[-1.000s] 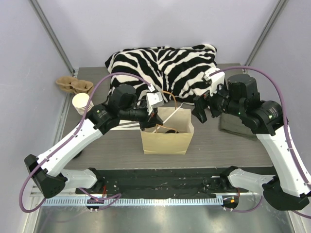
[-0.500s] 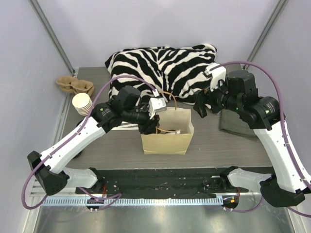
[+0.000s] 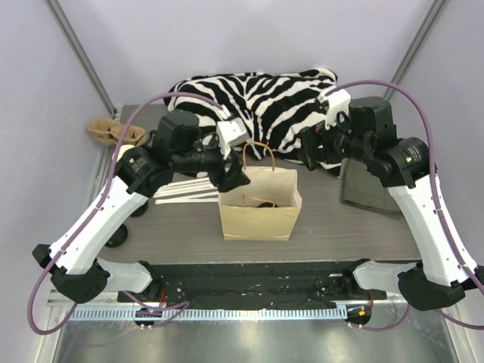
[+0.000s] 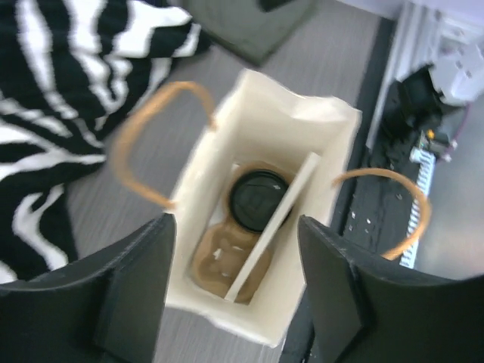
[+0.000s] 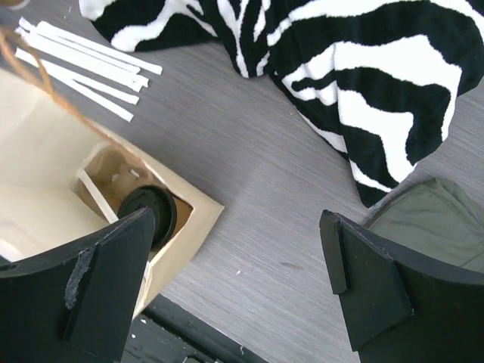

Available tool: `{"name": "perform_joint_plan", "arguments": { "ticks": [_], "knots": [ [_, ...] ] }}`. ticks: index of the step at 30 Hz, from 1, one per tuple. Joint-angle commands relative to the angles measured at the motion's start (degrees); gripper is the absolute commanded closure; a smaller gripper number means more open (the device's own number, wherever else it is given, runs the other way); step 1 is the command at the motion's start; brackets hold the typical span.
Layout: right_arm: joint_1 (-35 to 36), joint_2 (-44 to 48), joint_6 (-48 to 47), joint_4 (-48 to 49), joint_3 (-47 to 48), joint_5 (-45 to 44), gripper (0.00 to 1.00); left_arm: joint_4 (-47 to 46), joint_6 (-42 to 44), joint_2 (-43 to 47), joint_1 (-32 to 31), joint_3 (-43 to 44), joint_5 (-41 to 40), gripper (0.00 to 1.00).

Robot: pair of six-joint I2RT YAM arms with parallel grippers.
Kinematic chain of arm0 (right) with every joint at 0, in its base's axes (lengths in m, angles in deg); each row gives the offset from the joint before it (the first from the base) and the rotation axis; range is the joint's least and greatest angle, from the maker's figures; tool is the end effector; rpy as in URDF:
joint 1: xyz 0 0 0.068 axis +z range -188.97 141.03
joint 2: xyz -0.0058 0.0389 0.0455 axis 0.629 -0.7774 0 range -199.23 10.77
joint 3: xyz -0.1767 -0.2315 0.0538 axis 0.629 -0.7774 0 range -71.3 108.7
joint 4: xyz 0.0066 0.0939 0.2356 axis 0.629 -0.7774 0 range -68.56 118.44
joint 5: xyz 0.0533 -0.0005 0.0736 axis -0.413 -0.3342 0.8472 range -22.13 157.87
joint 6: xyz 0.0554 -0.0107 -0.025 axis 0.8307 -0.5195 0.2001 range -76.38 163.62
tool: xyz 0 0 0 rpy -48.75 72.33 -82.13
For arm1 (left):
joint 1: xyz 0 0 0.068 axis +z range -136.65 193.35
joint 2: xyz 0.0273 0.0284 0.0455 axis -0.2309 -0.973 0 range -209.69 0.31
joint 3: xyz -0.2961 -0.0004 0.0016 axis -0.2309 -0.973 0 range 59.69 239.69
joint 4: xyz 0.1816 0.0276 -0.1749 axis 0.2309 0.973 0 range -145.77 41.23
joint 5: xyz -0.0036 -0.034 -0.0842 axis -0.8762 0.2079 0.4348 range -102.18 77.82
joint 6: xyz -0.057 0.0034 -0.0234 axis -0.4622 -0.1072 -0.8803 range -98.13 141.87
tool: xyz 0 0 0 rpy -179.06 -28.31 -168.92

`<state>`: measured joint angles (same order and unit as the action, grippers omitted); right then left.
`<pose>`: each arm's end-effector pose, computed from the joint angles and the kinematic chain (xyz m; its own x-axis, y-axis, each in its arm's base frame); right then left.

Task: Pack the takeout coffee

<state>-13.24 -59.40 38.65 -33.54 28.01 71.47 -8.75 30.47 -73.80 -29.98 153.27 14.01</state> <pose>0.1797 0.0898 0.4869 -0.4449 -0.3104 -0.8401 -0.5214 0.8524 -0.0389 0.1655 -0.1844 0.4725 -0.1980 0.3712 -0.9072 0.9406 0.3324 -0.0693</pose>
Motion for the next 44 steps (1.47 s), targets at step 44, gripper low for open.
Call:
{"name": "perform_joint_plan", "arguments": {
  "ticks": [44],
  "knots": [
    [-34.17, -7.26, 5.41, 13.81, -12.38, 16.53, 0.0, 16.96, -8.34, -10.18, 50.71, -1.83, 2.99, 0.0]
  ]
}}
